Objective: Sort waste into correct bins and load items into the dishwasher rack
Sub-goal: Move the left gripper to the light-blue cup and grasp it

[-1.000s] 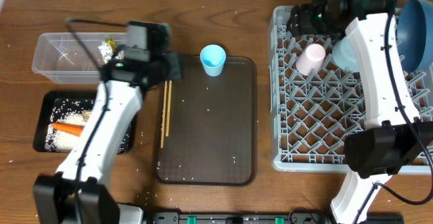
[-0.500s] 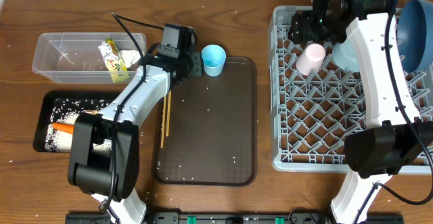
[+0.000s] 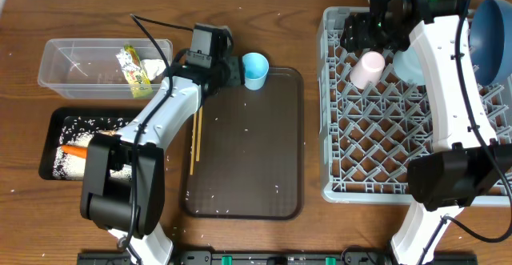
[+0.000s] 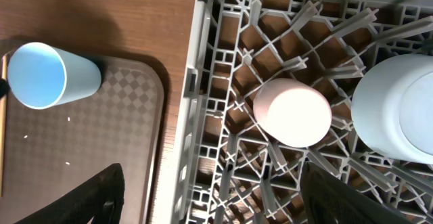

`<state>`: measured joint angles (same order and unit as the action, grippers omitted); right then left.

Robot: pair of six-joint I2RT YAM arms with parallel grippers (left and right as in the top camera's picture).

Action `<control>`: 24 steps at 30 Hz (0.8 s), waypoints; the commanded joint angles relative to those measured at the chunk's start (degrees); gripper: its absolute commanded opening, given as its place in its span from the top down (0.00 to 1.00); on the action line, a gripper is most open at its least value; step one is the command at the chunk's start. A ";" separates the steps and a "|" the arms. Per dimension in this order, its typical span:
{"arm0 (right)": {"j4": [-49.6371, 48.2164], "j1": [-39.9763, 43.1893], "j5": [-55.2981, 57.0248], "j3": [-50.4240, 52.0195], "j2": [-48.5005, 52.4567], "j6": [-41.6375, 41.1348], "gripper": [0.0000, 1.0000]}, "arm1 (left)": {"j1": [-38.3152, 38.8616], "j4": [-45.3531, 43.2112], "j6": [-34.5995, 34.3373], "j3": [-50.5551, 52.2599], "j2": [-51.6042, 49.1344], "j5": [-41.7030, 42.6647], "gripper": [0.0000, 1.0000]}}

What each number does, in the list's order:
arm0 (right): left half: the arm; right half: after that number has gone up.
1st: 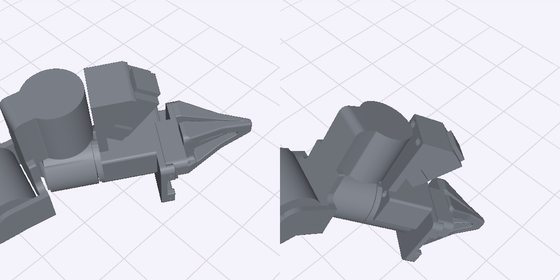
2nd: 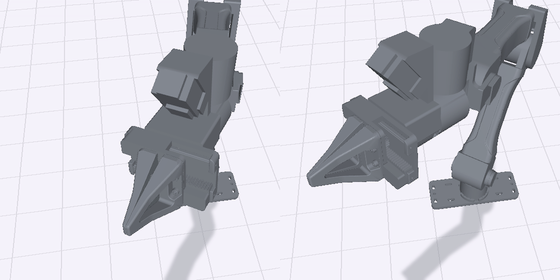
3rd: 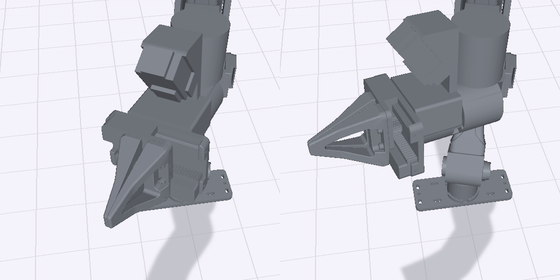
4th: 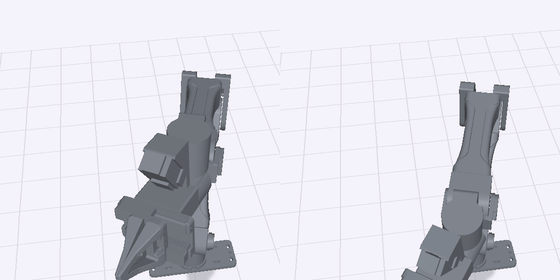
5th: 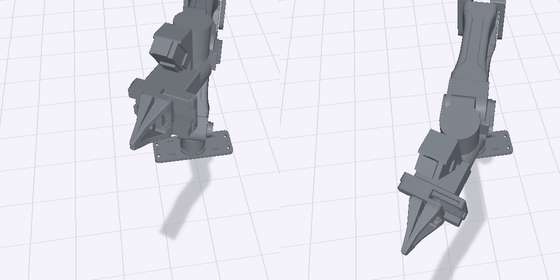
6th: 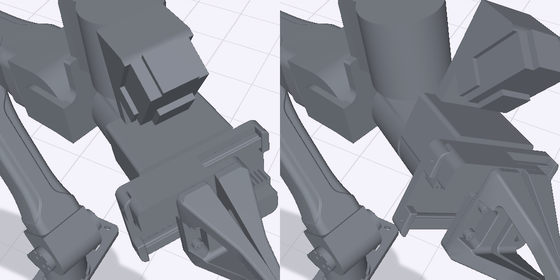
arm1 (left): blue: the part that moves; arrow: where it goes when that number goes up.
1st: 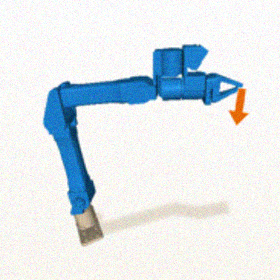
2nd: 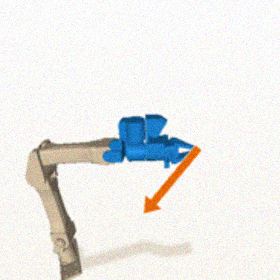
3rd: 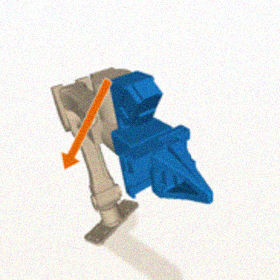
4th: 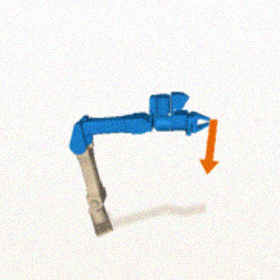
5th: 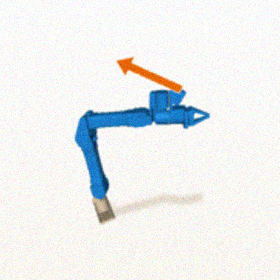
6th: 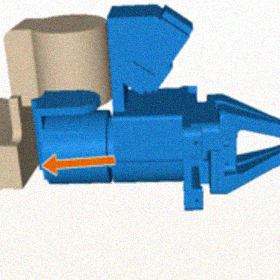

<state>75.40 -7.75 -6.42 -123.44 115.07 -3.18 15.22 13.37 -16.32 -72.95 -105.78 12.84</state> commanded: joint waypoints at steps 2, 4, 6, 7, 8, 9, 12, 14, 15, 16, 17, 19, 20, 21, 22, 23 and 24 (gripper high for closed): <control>0.09 -0.20 -0.02 -0.96 -1.18 0.48 0.24 | 0.37 -1.64 0.13 -1.88 -1.33 0.35 0.45; 0.31 -0.20 -0.02 -0.96 -1.18 0.48 0.24 | 0.66 -2.14 0.13 -1.88 -2.56 0.09 0.46; 0.55 -0.20 0.00 -0.96 -1.18 0.48 0.24 | 0.90 -2.21 0.13 -1.88 -3.78 -0.04 0.46; 0.70 -0.20 0.00 -0.96 -1.18 0.48 0.24 | 1.01 -2.16 0.13 -1.88 -4.50 -0.02 0.48; 0.76 -0.20 0.02 -0.94 -1.18 0.50 0.24 | 1.07 -2.08 0.11 -1.88 -5.11 0.00 0.51; 0.76 -0.20 0.00 -0.94 -1.18 0.48 0.24 | 1.11 -1.88 0.11 -1.88 -5.60 0.00 0.54; 0.74 -0.20 0.00 -0.94 -1.18 0.48 0.24 | 1.33 -0.81 0.11 -1.86 -6.10 0.00 0.62; 0.74 -0.20 0.00 -0.94 -1.18 0.48 0.24 | 1.33 -0.13 0.11 -1.86 -6.10 0.00 0.68; 0.74 -0.20 0.00 -0.94 -1.18 0.48 0.24 | 1.31 0.22 0.11 -1.86 -6.10 0.00 0.70; 0.74 -0.20 0.00 -0.94 -1.18 0.48 0.24 | 1.31 0.72 0.11 -1.86 -6.10 0.00 0.71; 0.74 -0.20 0.00 -0.94 -1.18 0.50 0.23 | 1.31 1.20 0.09 -1.86 -6.10 0.00 0.71; 0.74 -0.20 0.00 -0.94 -1.18 0.48 0.23 | 1.31 2.80 -0.50 -1.86 -5.99 0.00 0.75; 0.74 -0.20 0.00 -0.94 -1.18 0.48 0.23 | 1.31 3.87 -1.05 -1.86 -5.90 0.02 0.76; 0.74 -0.20 -0.02 -0.94 -1.18 0.48 0.23 | 1.31 4.94 -1.75 -1.86 -5.70 0.02 0.77; 0.74 -0.20 -0.02 -0.94 -1.18 0.48 0.23 | 1.31 6.10 -2.05 -1.88 -5.38 0.11 0.80; 0.74 -0.20 -0.02 -0.94 -1.18 0.48 0.23 | 1.31 7.06 -2.03 -1.88 -4.96 0.52 0.89; 0.74 -0.20 -0.02 -0.94 -1.18 0.48 0.23 | 1.25 8.17 -2.03 -1.88 -4.28 1.33 0.94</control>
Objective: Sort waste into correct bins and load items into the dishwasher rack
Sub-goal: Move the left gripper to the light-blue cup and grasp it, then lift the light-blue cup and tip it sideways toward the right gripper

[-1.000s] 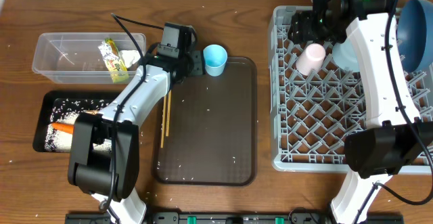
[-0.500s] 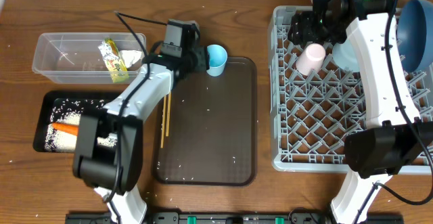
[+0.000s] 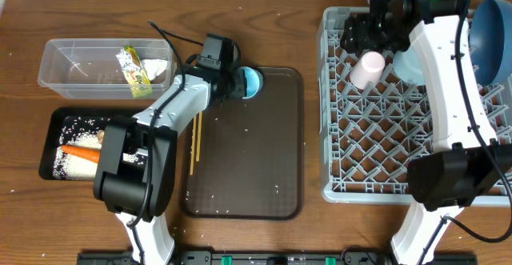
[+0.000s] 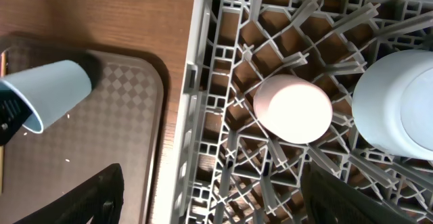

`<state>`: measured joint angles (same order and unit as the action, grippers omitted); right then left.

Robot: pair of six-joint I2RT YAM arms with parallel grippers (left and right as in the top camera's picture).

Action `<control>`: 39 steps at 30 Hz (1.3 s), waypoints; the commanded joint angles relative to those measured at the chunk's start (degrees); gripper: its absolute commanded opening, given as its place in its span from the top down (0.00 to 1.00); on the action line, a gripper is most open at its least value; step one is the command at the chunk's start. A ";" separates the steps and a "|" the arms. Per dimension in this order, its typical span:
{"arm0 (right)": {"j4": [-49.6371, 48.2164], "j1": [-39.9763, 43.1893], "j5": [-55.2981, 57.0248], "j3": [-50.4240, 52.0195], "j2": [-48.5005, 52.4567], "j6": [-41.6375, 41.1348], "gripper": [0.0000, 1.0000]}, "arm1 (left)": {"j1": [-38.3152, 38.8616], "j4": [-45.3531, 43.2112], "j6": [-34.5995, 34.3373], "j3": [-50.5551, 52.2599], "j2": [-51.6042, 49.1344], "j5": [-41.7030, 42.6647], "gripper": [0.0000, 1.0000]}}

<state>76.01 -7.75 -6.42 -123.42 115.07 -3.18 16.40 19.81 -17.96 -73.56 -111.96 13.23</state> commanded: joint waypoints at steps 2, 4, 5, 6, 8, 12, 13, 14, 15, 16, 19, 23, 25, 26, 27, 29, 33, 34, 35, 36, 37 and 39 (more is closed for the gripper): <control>0.13 -0.20 -0.02 -0.96 -1.18 0.48 0.23 | 0.02 3.58 -0.37 -1.27 3.54 2.34 0.94; 0.13 -0.20 -0.04 -0.96 -1.18 0.48 0.24 | -0.04 5.55 -0.39 -1.27 5.88 3.48 0.94; 0.13 -0.20 -0.07 -0.96 -1.18 0.48 0.23 | -0.11 6.67 -0.37 -1.27 7.39 4.31 0.94; 0.17 -0.20 -0.37 -0.96 -1.18 0.48 0.23 | -0.24 7.80 -0.35 -1.27 9.03 5.35 0.94; 0.31 -0.20 -3.13 -0.96 -1.18 0.85 0.23 | -0.74 10.27 -0.15 -1.27 12.52 9.14 0.94; -0.11 -0.04 -15.02 -0.35 -1.18 6.62 0.22 | -3.21 13.00 5.14 -1.27 18.84 24.17 0.94; -0.35 -0.02 -18.38 -0.11 -1.16 8.24 0.22 | -4.11 13.16 6.82 -1.27 20.09 28.46 0.94; -0.66 0.04 -22.67 0.28 -1.16 10.32 0.21 | -5.01 13.14 8.00 -1.27 21.03 32.11 0.94; -0.85 0.07 -26.32 0.52 -1.16 12.15 0.21 | -6.03 13.11 9.16 -1.27 21.81 35.95 0.94; -0.87 0.24 -30.97 0.61 -1.16 14.62 0.20 | -7.02 13.14 10.23 -1.27 22.29 38.99 0.94; -1.68 0.46 -44.92 0.66 -1.16 21.59 0.17 | -9.97 14.29 13.97 -1.25 22.23 47.60 0.94; -3.82 0.59 -58.58 0.72 -1.14 27.52 0.15 | -13.22 14.60 17.46 -0.70 21.70 58.12 0.94; -4.68 0.28 -63.84 1.27 -1.14 30.45 0.14 | -14.45 14.40 18.64 -0.70 21.70 62.42 0.94; -4.90 0.13 -65.37 1.51 -1.14 31.32 0.15 | -14.88 14.14 18.78 -0.70 21.70 64.08 0.94; -5.25 -0.24 -67.32 1.92 -1.11 32.33 0.14 | -15.26 13.75 18.84 -0.70 21.70 66.12 0.94; -6.38 -1.14 -70.23 3.23 -1.05 33.03 0.14 | -15.61 12.85 18.82 -0.70 21.70 68.30 0.94; -8.81 -3.48 -74.71 6.84 -1.05 34.40 0.15 | -15.58 11.30 18.78 -0.70 21.70 68.85 0.94; -9.84 -4.17 -75.78 7.91 -1.05 34.40 0.15 | -15.58 11.17 18.78 -0.70 21.70 68.87 0.94; -10.93 -4.90 -77.02 8.92 -1.05 34.38 0.16 | -15.58 11.17 18.78 -0.70 21.70 68.85 0.94; -11.69 -5.44 -77.70 9.60 -1.05 34.40 0.16 | -15.58 11.17 18.78 -0.70 21.70 68.85 0.94; -12.74 -6.05 -78.09 10.43 -1.05 34.38 0.16 | -15.58 11.17 18.78 -0.70 21.70 68.85 0.94; -14.71 -7.39 -78.16 11.87 -1.05 34.36 0.16 | -15.58 11.17 18.80 -0.70 21.70 68.83 0.94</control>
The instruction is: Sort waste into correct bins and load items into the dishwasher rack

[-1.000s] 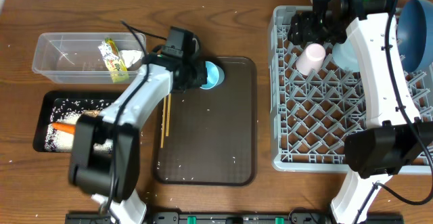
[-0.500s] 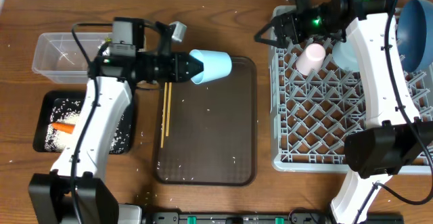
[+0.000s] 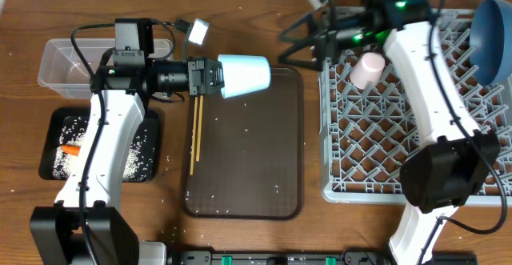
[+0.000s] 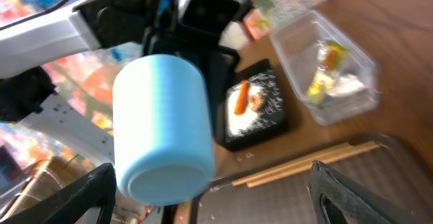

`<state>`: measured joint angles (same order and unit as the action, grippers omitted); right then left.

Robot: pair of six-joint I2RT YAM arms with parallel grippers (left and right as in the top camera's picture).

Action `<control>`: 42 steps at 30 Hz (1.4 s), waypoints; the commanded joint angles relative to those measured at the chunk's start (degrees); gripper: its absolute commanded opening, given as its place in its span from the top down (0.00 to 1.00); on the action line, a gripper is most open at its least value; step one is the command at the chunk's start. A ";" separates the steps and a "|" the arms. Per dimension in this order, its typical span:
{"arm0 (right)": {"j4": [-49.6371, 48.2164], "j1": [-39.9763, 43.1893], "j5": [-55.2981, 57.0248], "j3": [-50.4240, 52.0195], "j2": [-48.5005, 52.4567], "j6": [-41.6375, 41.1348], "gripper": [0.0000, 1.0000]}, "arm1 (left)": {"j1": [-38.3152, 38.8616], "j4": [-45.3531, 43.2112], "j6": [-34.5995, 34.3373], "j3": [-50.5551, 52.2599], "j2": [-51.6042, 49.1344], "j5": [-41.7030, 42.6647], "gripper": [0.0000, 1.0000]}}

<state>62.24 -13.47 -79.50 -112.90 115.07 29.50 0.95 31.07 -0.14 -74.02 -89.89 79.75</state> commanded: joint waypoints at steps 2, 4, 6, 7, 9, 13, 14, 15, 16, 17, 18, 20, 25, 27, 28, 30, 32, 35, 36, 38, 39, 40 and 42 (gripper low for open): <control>-2.75 -3.37 -6.38 2.54 -1.05 1.68 0.17 | -0.13 -0.11 0.98 -0.24 -0.37 2.27 0.94; -3.76 -4.39 -7.02 2.91 -1.05 1.68 0.18 | -0.13 -0.11 0.98 -0.24 -0.37 2.12 0.94; -4.50 -5.42 -7.58 2.91 -1.05 1.68 0.20 | -0.13 -0.11 0.98 -0.24 -0.37 2.12 0.94; -4.74 -5.86 -7.58 2.91 -1.05 1.66 0.21 | -0.13 -0.22 0.98 -0.24 -0.37 2.10 0.94; -4.85 -6.80 -7.56 2.91 -1.05 1.68 0.23 | -0.13 -0.42 0.98 -0.24 -0.37 2.12 0.94; -4.81 -8.02 -7.56 2.93 -1.05 1.66 0.31 | -0.13 -0.57 0.98 -0.24 -0.37 2.12 0.94; -4.83 -8.31 -7.56 2.93 -1.05 1.68 0.33 | -0.13 -0.59 0.98 -0.24 -0.37 2.12 0.94; -4.83 -8.50 -7.54 2.93 -1.05 1.68 0.35 | -0.13 -0.79 0.96 -0.24 -0.37 2.14 0.94; -4.83 -8.68 -7.52 2.93 -1.05 1.68 0.35 | -0.13 -1.16 0.96 -0.24 -0.37 2.16 0.94; -4.83 -8.83 -7.45 2.93 -1.05 1.68 0.35 | -0.13 -1.64 0.79 -0.24 -0.37 2.21 0.94; -4.83 -8.96 -7.28 2.95 -1.05 1.70 0.35 | -0.13 -2.14 0.24 -0.24 -0.37 2.21 0.94; -4.83 -9.11 -6.84 2.95 -1.05 1.70 0.35 | -0.13 -3.39 -0.61 -0.24 -0.37 2.67 0.94; -4.76 -9.09 -6.03 2.95 -1.05 1.66 0.38 | -0.13 -5.55 -1.42 -0.24 -0.37 4.28 0.94; -4.76 -9.09 -6.03 2.95 -1.05 1.68 0.41 | -0.13 -5.55 -1.42 -0.24 -0.37 4.28 0.94; -4.76 -9.09 -6.03 2.95 -1.05 1.68 0.43 | -0.13 -5.55 -1.42 -0.24 -0.37 4.28 0.94; -4.76 -9.11 -6.01 2.95 -1.05 1.68 0.48 | -0.13 -5.57 -1.42 -0.24 -0.35 4.28 0.94; -4.76 -9.11 -6.01 2.95 -1.05 1.68 0.52 | -0.13 -5.70 -1.42 -0.24 -0.37 4.28 0.94; -4.72 -9.11 -6.03 2.95 -1.05 1.68 0.57 | -0.13 -5.75 -1.42 -0.24 -0.37 4.26 0.94; -4.68 -9.11 -6.03 2.95 -1.05 1.68 0.57 | -0.13 -5.75 -1.42 -0.24 -0.35 4.26 0.94; -4.68 -9.11 -6.03 2.95 -1.05 1.68 0.57 | -0.13 -5.95 -1.42 -0.24 -0.37 4.28 0.94; -4.66 -9.11 -6.01 2.95 -1.05 1.68 0.55 | -0.13 -6.14 -1.42 -0.24 -0.35 4.28 0.94; -4.63 -9.11 -6.01 2.95 -1.05 1.68 0.51 | -0.13 -6.38 -1.49 -0.24 -0.35 4.33 0.94; -4.61 -9.11 -5.99 2.99 -1.05 1.68 0.45 | -0.13 -7.26 -1.73 -0.24 -0.35 5.03 0.94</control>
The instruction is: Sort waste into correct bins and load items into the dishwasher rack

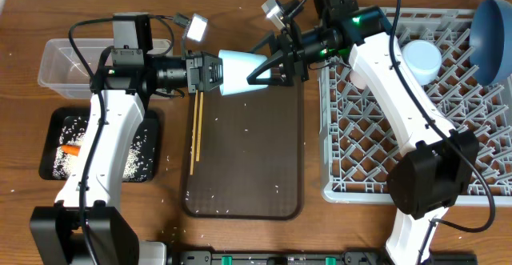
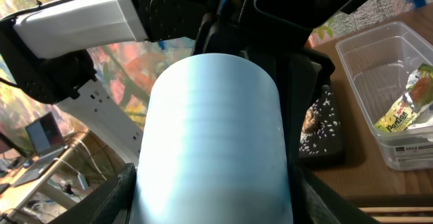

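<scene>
The light blue cup (image 1: 242,62) hangs on its side above the back edge of the brown tray (image 1: 248,161). My left gripper (image 1: 206,72) is shut on its wide rim end. My right gripper (image 1: 270,63) comes from the rack side, open, with one finger on either side of the cup's narrow base end. In the right wrist view the cup (image 2: 213,143) fills the space between the fingers (image 2: 122,197), which lie close to its wall. I cannot make out any squeeze. The grey dishwasher rack (image 1: 448,145) stands on the right.
Two chopsticks (image 1: 194,133) lie on the tray's left edge. A clear bin (image 1: 68,65) with a wrapper (image 2: 406,102) sits back left. In front of it is a black tray (image 1: 60,157) of rice and carrot. The rack holds an upturned pale bowl (image 1: 422,54) and a dark blue bowl (image 1: 492,25).
My right gripper was short of the cup, nearer the rack. It is now further left, with its fingers on either side of the cup's base end. The left gripper still holds the cup in about the same place.
The cup first stood upright at the tray's back edge, my left gripper beside it and my right over the rack by a pink cup. Then the cup lay tipped at the left gripper. Then the left held it up sideways, with the right turned toward it and now around it.
</scene>
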`<state>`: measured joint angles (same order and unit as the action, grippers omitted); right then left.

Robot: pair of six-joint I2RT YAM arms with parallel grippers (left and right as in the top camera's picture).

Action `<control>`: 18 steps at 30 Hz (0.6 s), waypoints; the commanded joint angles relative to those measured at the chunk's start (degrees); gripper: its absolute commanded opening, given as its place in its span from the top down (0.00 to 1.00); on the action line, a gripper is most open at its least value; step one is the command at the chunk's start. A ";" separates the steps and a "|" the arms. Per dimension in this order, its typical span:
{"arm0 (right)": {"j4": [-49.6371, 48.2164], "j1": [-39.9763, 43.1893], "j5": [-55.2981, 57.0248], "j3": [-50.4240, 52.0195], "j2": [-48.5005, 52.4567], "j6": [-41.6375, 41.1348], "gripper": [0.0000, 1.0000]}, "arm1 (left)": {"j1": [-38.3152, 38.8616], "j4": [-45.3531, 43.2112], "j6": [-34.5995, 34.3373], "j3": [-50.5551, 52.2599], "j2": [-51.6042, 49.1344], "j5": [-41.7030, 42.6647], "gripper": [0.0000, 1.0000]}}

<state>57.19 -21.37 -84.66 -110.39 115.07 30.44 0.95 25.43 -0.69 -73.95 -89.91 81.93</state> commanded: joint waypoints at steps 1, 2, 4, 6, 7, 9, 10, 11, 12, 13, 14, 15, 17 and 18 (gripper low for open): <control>0.48 -1.22 -0.79 0.48 -1.05 0.72 0.41 | -0.13 -2.43 -1.84 -0.31 -0.33 3.26 0.94; 0.48 -1.22 -0.61 0.48 -1.05 0.72 0.38 | -0.13 -3.41 -2.71 -0.31 -0.33 3.39 0.94; 0.70 -1.22 -0.15 0.48 -1.05 0.70 0.36 | -0.13 -5.53 -4.46 -0.31 -0.33 3.41 0.94; 0.72 -1.20 1.40 0.48 -1.05 0.02 0.35 | -0.13 -7.30 -5.64 -0.31 -0.33 3.39 0.94; 0.68 -1.14 1.90 0.48 -1.05 -0.17 0.35 | -0.13 -7.93 -6.10 -0.31 -0.33 3.37 0.94; 0.66 -0.76 1.81 0.48 -1.05 -0.17 0.34 | -0.13 -8.02 -6.12 -0.31 -0.33 3.39 0.94; 0.63 -0.55 1.70 0.48 -1.05 -0.17 0.35 | -0.13 -8.00 -6.14 -0.31 -0.33 3.39 0.94; 0.63 -0.31 1.62 0.48 -1.05 -0.20 0.35 | -0.13 -8.00 -6.27 -0.31 -0.33 3.37 0.94; 0.66 -0.20 1.53 0.48 -1.05 -0.20 0.35 | -0.13 -8.04 -6.27 -0.31 -0.33 3.37 0.94; 0.70 -0.13 1.46 0.48 -1.05 -0.20 0.35 | -0.13 -8.22 -6.27 -0.31 -0.33 3.34 0.94; 0.72 -0.13 1.46 0.48 -1.05 -0.37 0.35 | -0.13 -8.28 -6.27 -0.31 -0.33 3.34 0.94; 0.70 -0.15 1.49 0.48 -1.05 -0.63 0.35 | -0.13 -8.46 -6.29 -0.31 -0.33 3.34 0.94; 0.72 -0.46 1.62 0.48 -1.05 -0.61 0.34 | -0.13 -8.98 -6.56 -0.31 -0.33 3.32 0.94; 0.70 -0.70 1.97 0.48 -1.05 -0.61 0.33 | -0.13 -9.73 -7.21 -0.31 -0.33 3.30 0.94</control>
<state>56.93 -21.12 -84.64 -110.41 114.61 30.74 1.02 17.72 -6.44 -73.52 -90.28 83.48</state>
